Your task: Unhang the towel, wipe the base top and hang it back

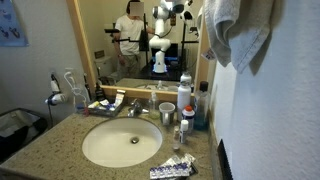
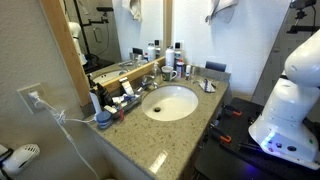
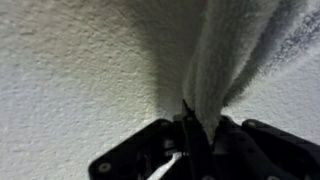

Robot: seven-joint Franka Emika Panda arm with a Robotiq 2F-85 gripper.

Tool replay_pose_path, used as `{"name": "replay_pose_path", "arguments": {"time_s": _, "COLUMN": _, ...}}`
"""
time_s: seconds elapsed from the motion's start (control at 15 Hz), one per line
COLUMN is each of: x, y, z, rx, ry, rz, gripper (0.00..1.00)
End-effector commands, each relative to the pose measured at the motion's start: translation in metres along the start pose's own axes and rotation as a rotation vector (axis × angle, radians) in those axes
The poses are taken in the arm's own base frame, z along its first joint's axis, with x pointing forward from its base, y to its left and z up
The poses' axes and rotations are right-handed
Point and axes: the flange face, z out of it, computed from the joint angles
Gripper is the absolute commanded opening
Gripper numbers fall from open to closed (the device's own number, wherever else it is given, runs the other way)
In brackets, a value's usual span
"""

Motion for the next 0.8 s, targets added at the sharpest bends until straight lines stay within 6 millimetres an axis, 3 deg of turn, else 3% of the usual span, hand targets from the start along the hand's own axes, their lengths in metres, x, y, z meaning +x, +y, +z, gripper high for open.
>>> {"name": "replay_pose_path", "arguments": {"time_s": 0.0, "x": -0.021, "y": 0.016, "z": -0.005, "rx": -0.017, "ry": -0.048, "rz": 0.072, "gripper": 0.04}}
{"name": "replay_pose_path", "arguments": {"time_s": 0.33, "x": -0.038, "y": 0.008, "z": -0.002, "rx": 0.018, "ry": -0.122, "rz": 0.113, "gripper": 0.04}}
{"name": "replay_pose_path", "arguments": {"time_s": 0.73, "x": -0.033, "y": -0.012, "z": -0.011, "rx": 0.061, "ry": -0.166, "rz": 0.101, "gripper": 0.04}}
